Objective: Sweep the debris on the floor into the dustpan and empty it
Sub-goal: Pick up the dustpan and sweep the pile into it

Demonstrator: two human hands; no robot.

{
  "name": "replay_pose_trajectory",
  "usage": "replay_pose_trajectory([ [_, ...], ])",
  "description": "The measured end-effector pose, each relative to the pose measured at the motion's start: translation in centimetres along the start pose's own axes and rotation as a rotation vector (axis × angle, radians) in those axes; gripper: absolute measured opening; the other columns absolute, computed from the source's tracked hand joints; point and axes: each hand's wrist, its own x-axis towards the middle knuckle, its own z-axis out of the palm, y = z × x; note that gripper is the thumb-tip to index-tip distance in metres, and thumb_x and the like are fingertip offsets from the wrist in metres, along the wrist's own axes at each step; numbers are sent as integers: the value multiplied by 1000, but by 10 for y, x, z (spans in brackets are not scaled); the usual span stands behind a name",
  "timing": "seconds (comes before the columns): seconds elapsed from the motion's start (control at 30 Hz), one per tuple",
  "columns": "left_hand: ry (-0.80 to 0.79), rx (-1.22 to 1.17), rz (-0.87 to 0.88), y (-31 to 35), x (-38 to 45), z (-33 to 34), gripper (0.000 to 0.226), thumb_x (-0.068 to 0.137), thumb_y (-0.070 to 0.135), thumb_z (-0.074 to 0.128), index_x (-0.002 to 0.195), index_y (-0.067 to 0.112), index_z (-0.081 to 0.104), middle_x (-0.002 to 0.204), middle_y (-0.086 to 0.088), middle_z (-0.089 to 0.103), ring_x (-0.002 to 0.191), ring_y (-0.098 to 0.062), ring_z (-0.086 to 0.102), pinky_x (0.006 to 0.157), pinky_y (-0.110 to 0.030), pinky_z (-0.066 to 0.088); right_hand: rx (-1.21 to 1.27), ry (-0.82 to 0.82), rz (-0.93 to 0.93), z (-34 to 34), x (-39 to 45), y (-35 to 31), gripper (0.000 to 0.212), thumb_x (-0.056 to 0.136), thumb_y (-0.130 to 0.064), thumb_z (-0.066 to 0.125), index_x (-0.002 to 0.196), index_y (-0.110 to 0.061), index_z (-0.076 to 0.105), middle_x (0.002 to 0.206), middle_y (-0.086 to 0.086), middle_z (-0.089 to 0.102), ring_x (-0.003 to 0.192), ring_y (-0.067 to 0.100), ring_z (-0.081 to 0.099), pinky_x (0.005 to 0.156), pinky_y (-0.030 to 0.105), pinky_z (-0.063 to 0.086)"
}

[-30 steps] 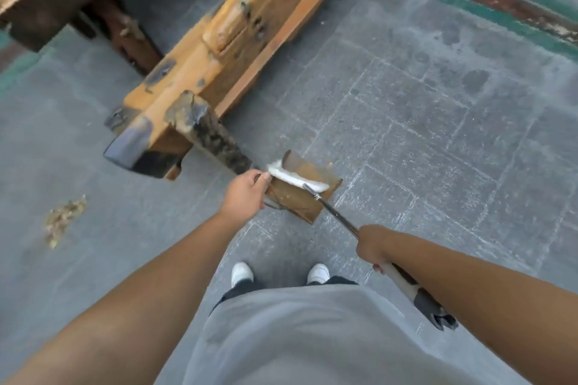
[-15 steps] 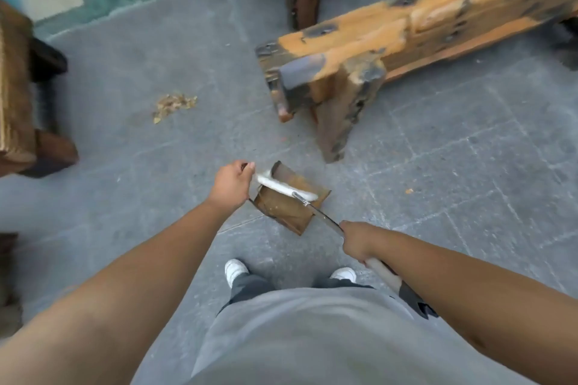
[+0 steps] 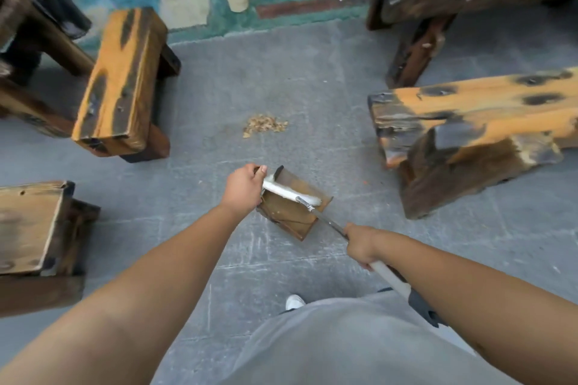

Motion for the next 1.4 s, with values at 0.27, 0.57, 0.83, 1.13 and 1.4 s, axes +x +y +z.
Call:
replay_pose_trajectory([
  [0.27, -3, 101, 19, -33, 85, -78, 36, 101, 32, 42, 97, 2, 61, 77, -16, 60, 75, -39, 66, 74, -50, 53, 79, -46, -35, -45, 78, -117, 31, 84, 9, 50, 112, -2, 42, 70, 18, 56, 58, 31, 60, 48, 38, 51],
  [0.57, 13, 65, -88, -59, 270, -128, 29, 100, 29, 46, 86, 6, 59, 62, 3, 46, 60, -24, 54, 66, -45, 54, 341, -138, 66, -158, 255, -219, 27, 89, -3, 42, 114, -4, 50, 84, 20, 58, 56, 24, 57, 51, 29, 50],
  [0.83, -62, 210, -119, -88, 416, -155, 35, 102, 27, 40, 98, -3, 58, 82, -16, 58, 78, -31, 53, 65, -32, 33, -83, -41, -50, -263, 340, -292, 33, 87, -6, 51, 119, -8, 59, 99, 13, 65, 74, 26, 64, 51, 24, 46],
  [1.13, -79, 163, -139, -133, 572, -177, 42, 102, 30, 39, 91, -6, 59, 90, -29, 64, 86, -41, 59, 73, -43, 43, -224, 47, 110, -331, 447, -352, 37, 92, -1, 46, 129, -2, 50, 104, 14, 63, 60, 19, 57, 37, 27, 36],
  [1.4, -35, 278, -69, -145, 687, -182, 41, 101, 38, 34, 82, 6, 52, 73, -11, 52, 72, -32, 49, 65, -36, 38, -198, 82, 213, -364, 556, -377, 32, 91, -1, 54, 122, 3, 52, 74, 11, 52, 68, 25, 59, 58, 34, 50],
])
